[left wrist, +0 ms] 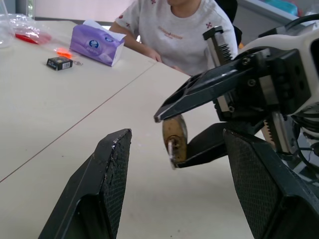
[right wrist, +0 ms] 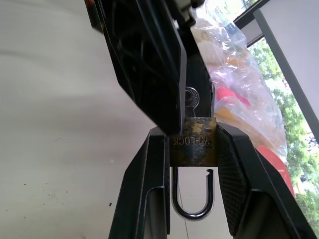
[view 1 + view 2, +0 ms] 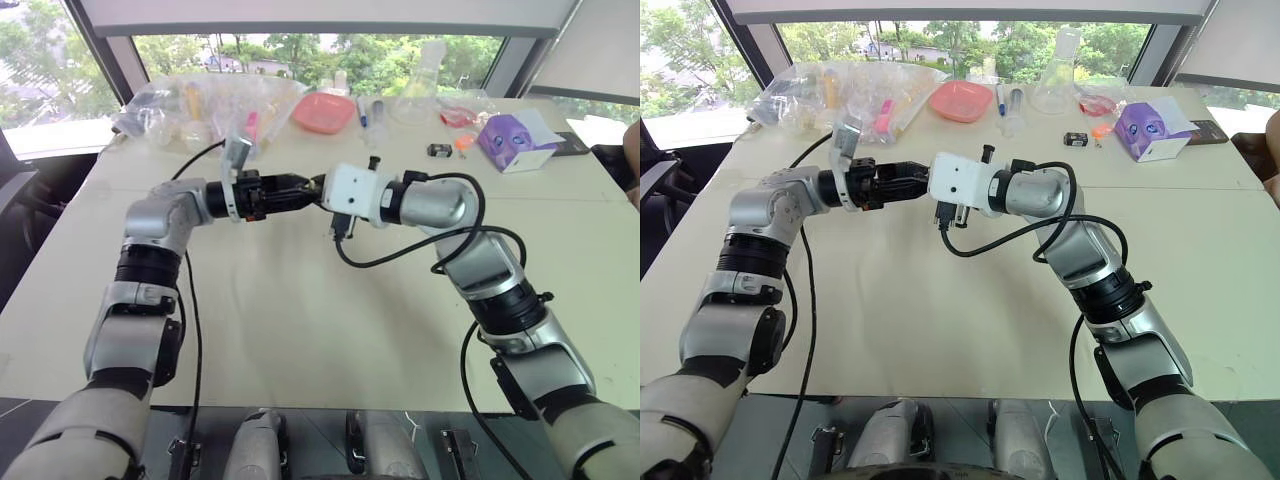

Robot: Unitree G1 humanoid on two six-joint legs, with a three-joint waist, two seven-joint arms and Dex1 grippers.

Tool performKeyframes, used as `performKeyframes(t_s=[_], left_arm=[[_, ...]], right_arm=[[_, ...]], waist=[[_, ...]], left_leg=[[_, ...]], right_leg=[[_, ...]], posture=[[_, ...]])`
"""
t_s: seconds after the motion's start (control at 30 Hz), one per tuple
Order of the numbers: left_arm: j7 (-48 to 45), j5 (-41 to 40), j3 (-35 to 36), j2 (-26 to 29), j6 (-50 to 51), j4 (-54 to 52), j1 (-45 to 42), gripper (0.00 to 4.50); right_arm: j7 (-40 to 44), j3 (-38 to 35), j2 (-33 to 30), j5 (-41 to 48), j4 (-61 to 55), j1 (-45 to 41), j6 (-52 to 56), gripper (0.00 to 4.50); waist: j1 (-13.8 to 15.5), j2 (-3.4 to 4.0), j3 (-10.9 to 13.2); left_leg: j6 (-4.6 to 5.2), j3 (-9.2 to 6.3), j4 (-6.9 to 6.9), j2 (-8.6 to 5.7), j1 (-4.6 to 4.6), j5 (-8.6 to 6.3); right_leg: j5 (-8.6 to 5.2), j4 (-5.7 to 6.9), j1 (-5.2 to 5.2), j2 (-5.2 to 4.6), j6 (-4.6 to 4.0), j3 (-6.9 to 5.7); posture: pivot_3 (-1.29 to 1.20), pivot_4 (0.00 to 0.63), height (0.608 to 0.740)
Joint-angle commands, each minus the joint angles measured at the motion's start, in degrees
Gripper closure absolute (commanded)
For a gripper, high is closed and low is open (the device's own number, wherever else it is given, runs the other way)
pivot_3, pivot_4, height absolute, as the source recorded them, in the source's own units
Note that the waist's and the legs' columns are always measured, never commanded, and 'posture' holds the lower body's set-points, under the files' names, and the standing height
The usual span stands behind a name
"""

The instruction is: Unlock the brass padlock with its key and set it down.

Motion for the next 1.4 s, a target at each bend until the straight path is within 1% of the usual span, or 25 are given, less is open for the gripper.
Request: performKeyframes(t_s=[0.03,0.07,0.1,0.13,0.17,0.2,0.3,0.33,0.57,0.63,0.7,0.73,0.8,0.9,0.97,1.07,1.2,1.4], left_arm=[[-0.8,0.1,0.6,-0.5,-1.4,1.2,-2.5,1.49],[-1.0,0.2,0.6,-0.6,-1.5,1.5,-2.6,1.49],[-1.3,0.2,0.5,-0.7,-1.5,1.7,-2.7,1.87],[-1.5,0.2,0.4,-0.9,-1.5,1.8,-2.7,2.01],[-2.2,0.2,0.1,-0.8,-1.2,1.5,-2.5,2.35],[-2.8,0.2,-0.3,-0.7,-0.8,1.1,-2.2,2.80],[-4.0,0.4,-0.8,-0.4,-0.1,0.2,-1.6,4.27],[-4.2,0.4,-0.9,-0.3,0.1,0.0,-1.5,4.47],[-2.2,0.4,0.6,-0.5,-0.3,0.0,-1.5,4.47],[-1.6,0.3,1.0,-0.6,-0.5,-0.1,-1.5,4.50],[-0.9,-0.2,1.7,-0.6,0.1,-0.4,-1.6,4.50],[-0.7,-0.5,2.0,-0.6,0.3,-0.6,-1.6,4.50],[-0.4,-0.9,2.2,-0.5,0.9,-1.2,-1.3,4.50],[0.0,-1.2,2.3,-0.4,1.1,-2.4,-0.5,4.50],[0.1,-1.9,2.5,-0.3,2.2,-3.7,0.3,4.50],[0.3,-3.9,3.5,-0.3,4.7,-5.9,1.1,4.50],[-0.1,-5.8,3.9,-0.1,7.3,-8.8,1.9,4.50],[-0.7,-7.8,4.3,0.8,9.7,-12.3,3.0,4.50]], right_arm=[[-0.7,-1.2,0.4,0.1,-3.7,-2.0,-0.7,3.83],[-0.7,-1.1,0.5,0.1,-3.8,-2.0,-0.7,3.83],[-0.7,-1.0,0.5,0.0,-4.0,-1.9,-0.6,3.83],[-0.7,-1.0,0.5,0.0,-4.2,-1.8,-0.6,3.83],[-0.7,-1.0,0.5,0.0,-4.3,-1.7,-0.5,3.83],[-0.7,-1.0,0.5,-0.1,-4.4,-1.7,-0.5,3.83],[-0.8,-1.0,0.5,-0.1,-4.5,-1.8,-0.5,3.83],[-0.8,-1.0,0.5,-0.2,-4.5,-1.8,-0.5,3.83],[-0.6,-1.0,0.6,-0.5,-4.2,-1.9,-0.9,3.83],[-0.5,-1.2,0.3,-0.4,-4.2,-1.5,-0.8,2.77],[-0.6,-1.4,-0.7,-1.0,-4.7,-0.4,-0.6,2.01],[-1.1,-1.5,-1.1,-1.6,-4.9,0.1,-0.5,1.39],[-2.2,-2.9,-1.4,-1.6,-7.0,2.1,1.7,0.61],[-3.1,-6.7,0.4,2.4,-11.9,4.9,8.2,0.61],[-3.7,-10.3,3.1,7.1,-16.5,6.0,15.3,0.61],[-6.1,-14.3,4.2,9.6,-20.8,6.4,22.2,0.61],[-7.9,-15.2,2.2,9.7,-21.3,7.4,24.1,0.61],[-9.7,-14.4,1.2,10.2,-19.8,7.4,24.1,0.61]], waist=[[0.0,0.00,0.0],[0.0,0.00,0.0],[0.0,0.00,0.0],[0.0,0.00,0.0],[0.0,0.00,0.0],[0.0,0.00,0.0],[0.0,0.00,0.0],[0.0,0.00,0.0],[0.0,0.00,0.0],[0.0,0.00,0.0],[0.0,0.00,0.0],[0.0,0.00,0.0],[0.1,0.00,0.0],[0.1,0.00,0.0],[0.1,0.00,0.0],[0.0,0.00,0.0],[0.2,0.00,0.0],[0.1,0.00,0.0]], left_leg=[[0.00,0.00,0.00,0.00,0.00,0.00],[0.00,0.00,0.00,0.00,0.00,0.00],[0.00,0.00,0.00,0.00,0.00,0.00],[0.00,0.00,0.00,0.00,0.00,0.00],[0.00,0.00,0.00,0.00,0.00,0.00],[0.00,0.00,0.00,0.00,0.00,0.00],[0.00,-0.01,-0.01,0.00,0.00,0.00],[0.00,0.00,-0.01,0.00,0.00,0.00],[0.00,0.00,0.00,0.00,0.00,0.00],[0.00,0.00,0.00,0.00,0.00,0.00],[0.00,-0.01,0.00,0.00,0.00,0.00],[0.00,-0.01,0.00,0.00,0.00,0.00],[0.00,-0.01,0.00,0.00,0.00,0.00],[0.00,-0.02,-0.01,0.00,0.00,0.00],[0.00,-0.01,0.00,0.00,0.00,0.00],[-0.01,-0.05,0.00,0.03,0.00,0.00],[0.00,-0.05,0.01,0.01,0.00,0.00],[0.01,-0.06,0.00,-0.01,0.00,0.00]], right_leg=[[0.00,-0.01,0.00,0.00,0.00,0.00],[0.00,0.00,0.00,0.00,0.00,0.00],[0.00,0.00,0.00,0.00,0.00,0.00],[0.00,0.00,0.00,0.00,0.00,0.00],[0.00,0.00,0.00,0.00,0.00,0.00],[0.00,0.00,0.00,0.00,0.00,0.00],[0.00,0.00,-0.01,0.00,0.00,0.00],[0.00,0.00,-0.01,0.00,0.00,0.00],[0.00,0.00,0.00,-0.01,0.00,0.00],[0.00,0.00,0.00,-0.01,0.00,0.00],[0.00,0.00,0.00,-0.01,0.00,0.00],[0.00,0.00,0.00,-0.01,0.00,0.00],[0.00,0.00,0.00,-0.01,0.00,0.00],[0.00,-0.01,0.01,-0.02,0.00,0.00],[0.00,0.00,0.00,-0.02,0.00,0.01],[0.00,0.05,-0.02,0.01,0.00,0.00],[0.00,0.02,0.00,-0.01,0.00,0.00],[0.00,0.02,0.00,-0.01,0.00,0.00]], posture=[[0.00,0.150,0.733],[0.00,0.150,0.733],[0.00,0.150,0.733],[0.00,0.150,0.733],[0.00,0.150,0.733],[0.00,0.150,0.733],[0.00,0.150,0.733],[0.00,0.150,0.733],[0.00,0.150,0.733],[0.00,0.150,0.733],[0.00,0.150,0.733],[0.00,0.150,0.733],[0.00,0.150,0.733],[0.00,0.150,0.733],[0.00,0.150,0.733],[0.00,0.150,0.733],[0.00,0.150,0.733],[0.00,0.150,0.733]])
